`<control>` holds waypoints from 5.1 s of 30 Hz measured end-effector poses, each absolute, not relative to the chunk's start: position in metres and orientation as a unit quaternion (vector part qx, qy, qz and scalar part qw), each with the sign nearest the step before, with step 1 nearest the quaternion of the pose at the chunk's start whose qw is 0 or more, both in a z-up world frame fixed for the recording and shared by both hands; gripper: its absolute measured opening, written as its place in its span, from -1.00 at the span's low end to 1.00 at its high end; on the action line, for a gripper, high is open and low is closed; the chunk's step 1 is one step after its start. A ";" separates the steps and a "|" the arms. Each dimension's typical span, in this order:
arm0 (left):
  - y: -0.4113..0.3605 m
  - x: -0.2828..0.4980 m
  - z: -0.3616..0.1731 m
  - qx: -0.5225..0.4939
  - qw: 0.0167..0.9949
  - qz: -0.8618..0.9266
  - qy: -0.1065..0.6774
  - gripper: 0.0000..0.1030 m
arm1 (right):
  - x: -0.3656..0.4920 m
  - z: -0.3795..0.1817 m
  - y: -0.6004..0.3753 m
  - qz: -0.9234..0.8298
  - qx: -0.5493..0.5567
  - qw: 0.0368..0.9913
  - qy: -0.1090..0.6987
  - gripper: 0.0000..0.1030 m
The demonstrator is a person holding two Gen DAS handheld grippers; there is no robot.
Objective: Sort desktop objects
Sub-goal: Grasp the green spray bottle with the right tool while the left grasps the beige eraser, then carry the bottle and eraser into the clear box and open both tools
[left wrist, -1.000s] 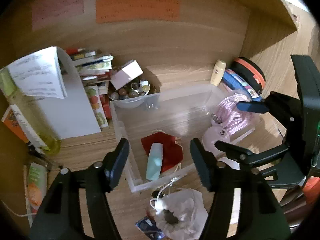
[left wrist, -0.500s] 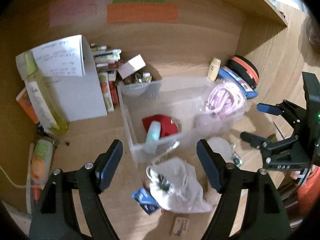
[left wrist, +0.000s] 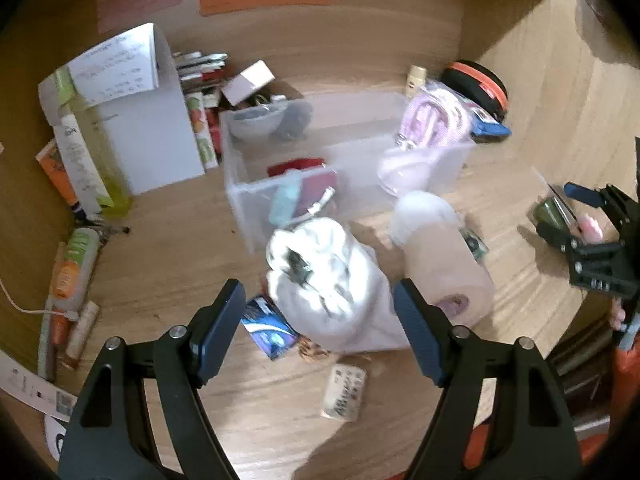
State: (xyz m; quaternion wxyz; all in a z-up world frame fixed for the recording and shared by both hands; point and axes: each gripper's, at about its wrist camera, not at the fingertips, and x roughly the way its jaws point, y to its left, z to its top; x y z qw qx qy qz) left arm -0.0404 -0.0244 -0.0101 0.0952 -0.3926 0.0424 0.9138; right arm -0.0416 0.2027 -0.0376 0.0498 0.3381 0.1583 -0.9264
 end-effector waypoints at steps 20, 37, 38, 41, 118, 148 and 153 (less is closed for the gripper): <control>-0.014 -0.019 -0.037 -0.418 0.135 0.896 0.058 0.48 | -0.070 -0.068 0.279 -0.908 0.416 0.034 0.044 0.52; -0.025 -0.003 -0.057 -0.427 0.145 0.891 0.044 0.17 | -0.068 -0.059 0.275 -0.914 0.399 0.078 0.007 -0.26; -0.023 -0.004 -0.060 -0.431 0.146 0.889 0.045 0.11 | -0.067 -0.058 0.271 -0.914 0.397 0.082 0.012 -0.26; -0.021 -0.004 -0.065 -0.429 0.146 0.890 0.045 -0.07 | -0.062 -0.054 0.256 -0.915 0.389 0.100 0.025 -0.26; -0.056 -0.233 0.001 -0.372 0.084 0.923 -0.038 -0.55 | -0.227 0.005 0.097 -0.911 0.343 0.219 0.066 -0.26; -0.058 -0.248 -0.020 -0.414 0.059 0.908 -0.036 -0.49 | -0.224 -0.028 0.052 -0.904 0.332 0.141 0.230 -0.24; -0.060 -0.246 -0.017 -0.410 0.063 0.909 -0.047 -0.34 | -0.225 -0.029 0.051 -0.903 0.334 0.145 0.227 -0.23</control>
